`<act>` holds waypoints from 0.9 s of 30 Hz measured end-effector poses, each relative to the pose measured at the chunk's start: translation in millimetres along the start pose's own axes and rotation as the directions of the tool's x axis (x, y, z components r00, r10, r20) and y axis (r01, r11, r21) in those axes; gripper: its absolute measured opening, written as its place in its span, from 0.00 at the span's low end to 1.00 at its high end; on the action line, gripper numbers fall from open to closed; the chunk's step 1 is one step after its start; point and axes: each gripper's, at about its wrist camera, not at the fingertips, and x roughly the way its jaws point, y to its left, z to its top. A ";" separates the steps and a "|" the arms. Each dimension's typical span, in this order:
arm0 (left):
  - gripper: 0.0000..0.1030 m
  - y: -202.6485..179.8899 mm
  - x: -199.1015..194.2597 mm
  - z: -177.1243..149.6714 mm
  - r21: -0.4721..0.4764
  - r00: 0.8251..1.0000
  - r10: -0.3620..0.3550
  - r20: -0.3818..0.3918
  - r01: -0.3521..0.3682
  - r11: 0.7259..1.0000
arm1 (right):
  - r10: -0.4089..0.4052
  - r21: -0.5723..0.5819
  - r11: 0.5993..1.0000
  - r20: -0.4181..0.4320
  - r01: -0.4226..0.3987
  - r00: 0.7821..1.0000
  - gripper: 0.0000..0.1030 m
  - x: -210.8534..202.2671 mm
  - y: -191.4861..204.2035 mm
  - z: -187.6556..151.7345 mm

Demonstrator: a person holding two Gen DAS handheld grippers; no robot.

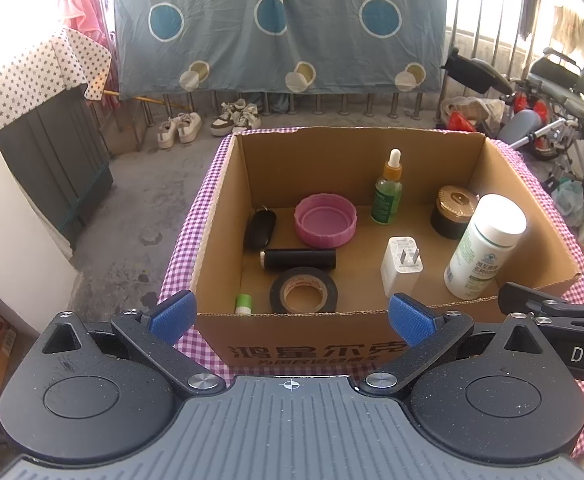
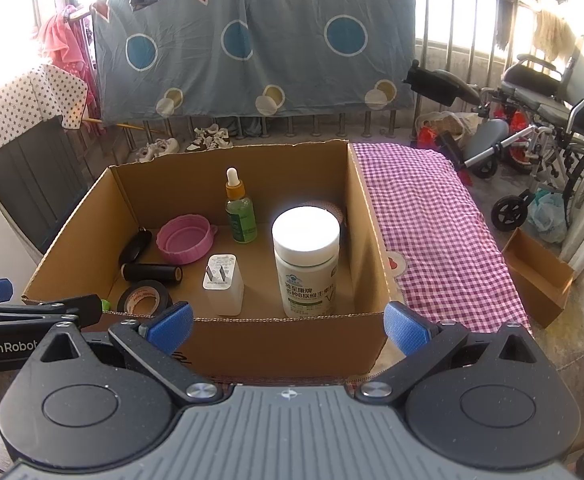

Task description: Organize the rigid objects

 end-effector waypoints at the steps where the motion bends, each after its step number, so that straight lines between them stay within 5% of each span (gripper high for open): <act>1: 0.99 -0.1 -0.2 0.0 0.000 1.000 0.001 0.001 -0.001 1.000 | 0.000 0.000 1.000 0.000 0.000 1.000 1.00 0.1 0.0 0.0; 27: 0.99 0.0 0.4 -1.1 0.004 1.000 0.001 -0.001 -0.001 1.000 | -0.001 0.005 1.000 -0.008 0.001 1.000 1.00 -1.6 -0.2 -1.4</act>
